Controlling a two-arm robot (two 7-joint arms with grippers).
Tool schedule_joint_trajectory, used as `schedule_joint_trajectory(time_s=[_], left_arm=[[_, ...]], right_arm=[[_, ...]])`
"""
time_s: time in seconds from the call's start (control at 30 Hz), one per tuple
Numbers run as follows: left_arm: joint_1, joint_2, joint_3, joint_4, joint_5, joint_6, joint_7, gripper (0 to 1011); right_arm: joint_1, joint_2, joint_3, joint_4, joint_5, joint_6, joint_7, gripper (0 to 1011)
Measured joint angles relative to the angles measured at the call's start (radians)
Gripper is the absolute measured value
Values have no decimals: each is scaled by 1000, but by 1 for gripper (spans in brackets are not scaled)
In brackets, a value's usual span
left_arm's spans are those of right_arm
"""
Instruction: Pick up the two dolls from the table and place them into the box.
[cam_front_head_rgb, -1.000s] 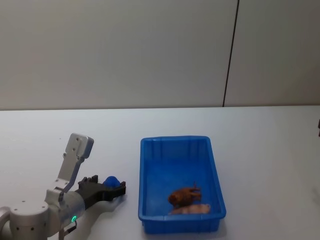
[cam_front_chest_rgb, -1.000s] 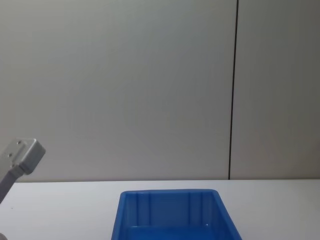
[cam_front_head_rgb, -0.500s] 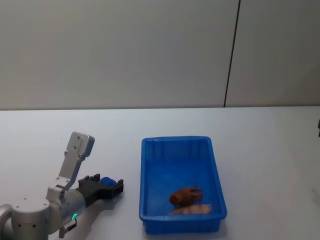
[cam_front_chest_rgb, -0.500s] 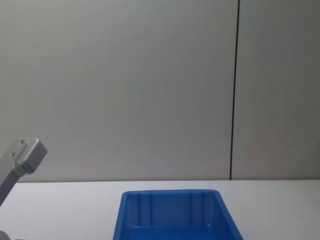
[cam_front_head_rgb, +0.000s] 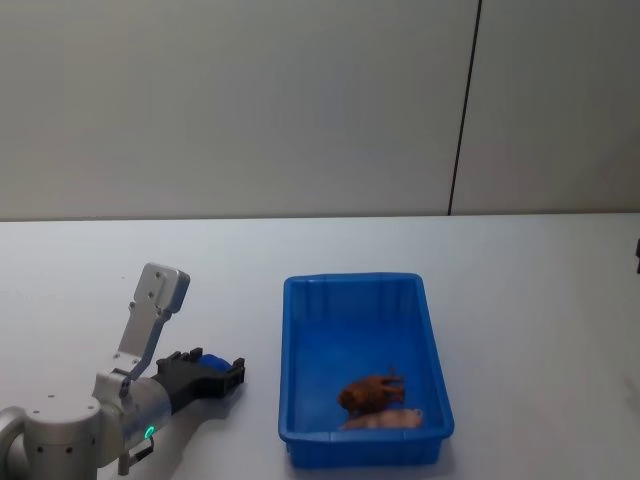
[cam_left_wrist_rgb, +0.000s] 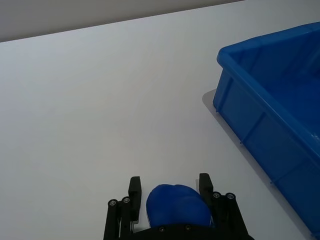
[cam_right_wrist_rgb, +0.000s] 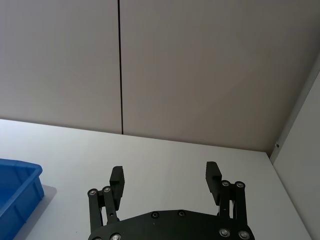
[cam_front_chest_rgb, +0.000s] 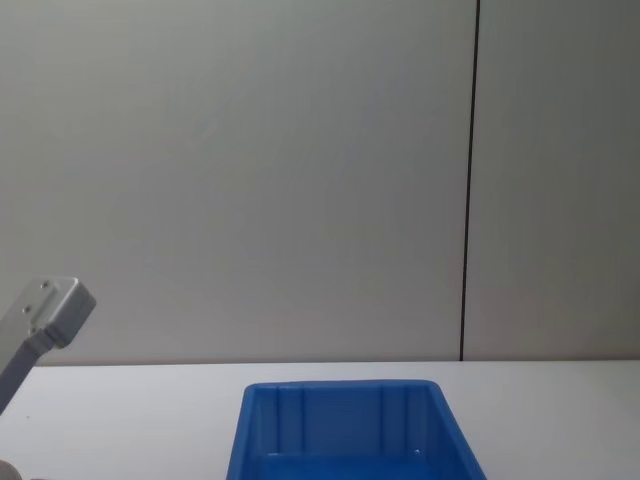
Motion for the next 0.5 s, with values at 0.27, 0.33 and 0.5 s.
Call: schedule_joint_trajectory(time_s=[0.27, 0.33, 0.5], left_arm=[[0, 0, 0, 0, 2, -7, -1, 688], [2, 1, 1, -6, 4, -20, -2, 673], [3, 5, -5, -25, 10, -49, 0, 565]], right_arm=[[0, 0, 0, 0, 0, 0, 0, 1001], [0, 0, 0, 0, 0, 0, 0, 1001], [0, 0, 0, 0, 0, 0, 0, 1001]])
